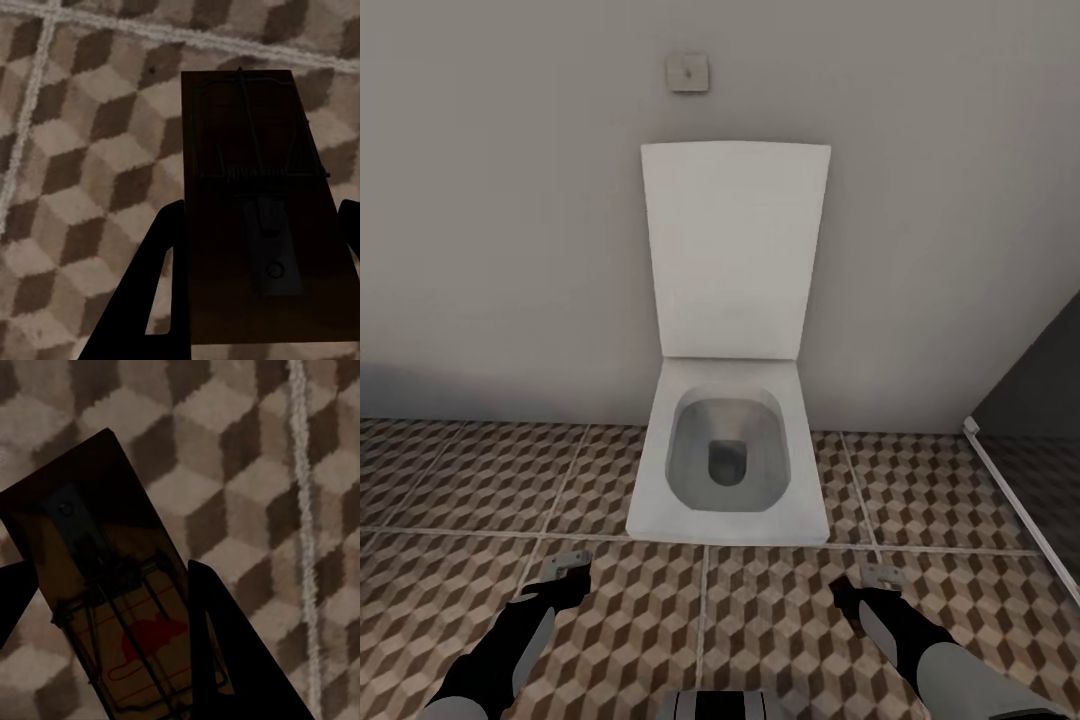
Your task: Take the four mousetraps from the cabinet in the bathroom and place them on the bathroom floor. Make sure all four end up on the same floor surface, and ensure that at least two of them are either under or directly next to the same bathroom sink.
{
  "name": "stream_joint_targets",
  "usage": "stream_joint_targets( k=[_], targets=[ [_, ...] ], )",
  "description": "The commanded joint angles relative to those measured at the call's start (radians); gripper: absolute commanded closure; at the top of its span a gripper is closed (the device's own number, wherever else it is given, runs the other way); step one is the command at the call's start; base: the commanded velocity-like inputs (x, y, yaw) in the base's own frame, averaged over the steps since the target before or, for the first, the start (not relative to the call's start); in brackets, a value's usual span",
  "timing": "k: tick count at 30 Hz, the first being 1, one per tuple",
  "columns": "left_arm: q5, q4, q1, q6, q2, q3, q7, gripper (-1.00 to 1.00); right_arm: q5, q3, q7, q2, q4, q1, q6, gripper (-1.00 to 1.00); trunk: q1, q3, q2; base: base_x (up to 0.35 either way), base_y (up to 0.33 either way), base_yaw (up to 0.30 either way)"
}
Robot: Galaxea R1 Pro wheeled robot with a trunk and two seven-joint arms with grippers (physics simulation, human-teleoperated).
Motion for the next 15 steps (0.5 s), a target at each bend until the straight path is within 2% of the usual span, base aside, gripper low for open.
stream_joint_targets(
  k=[1,15],
  targets=[
    [0.009,-0.002,0.000,0.005,0.000,-0.001,0.007,1.00,-0.009,0.009,-0.006,-0.001,-0.002,0.000,0.006,1.00,0.000,-0.001,0.000,0.000,0.006,0.000],
    [0.008,-0.002,0.000,0.006,-0.001,-0.002,0.007,1.00,-0.008,0.018,-0.005,0.003,-0.002,0.000,0.006,1.00,0.000,-0.001,0.000,0.000,0.001,0.000]
  ],
)
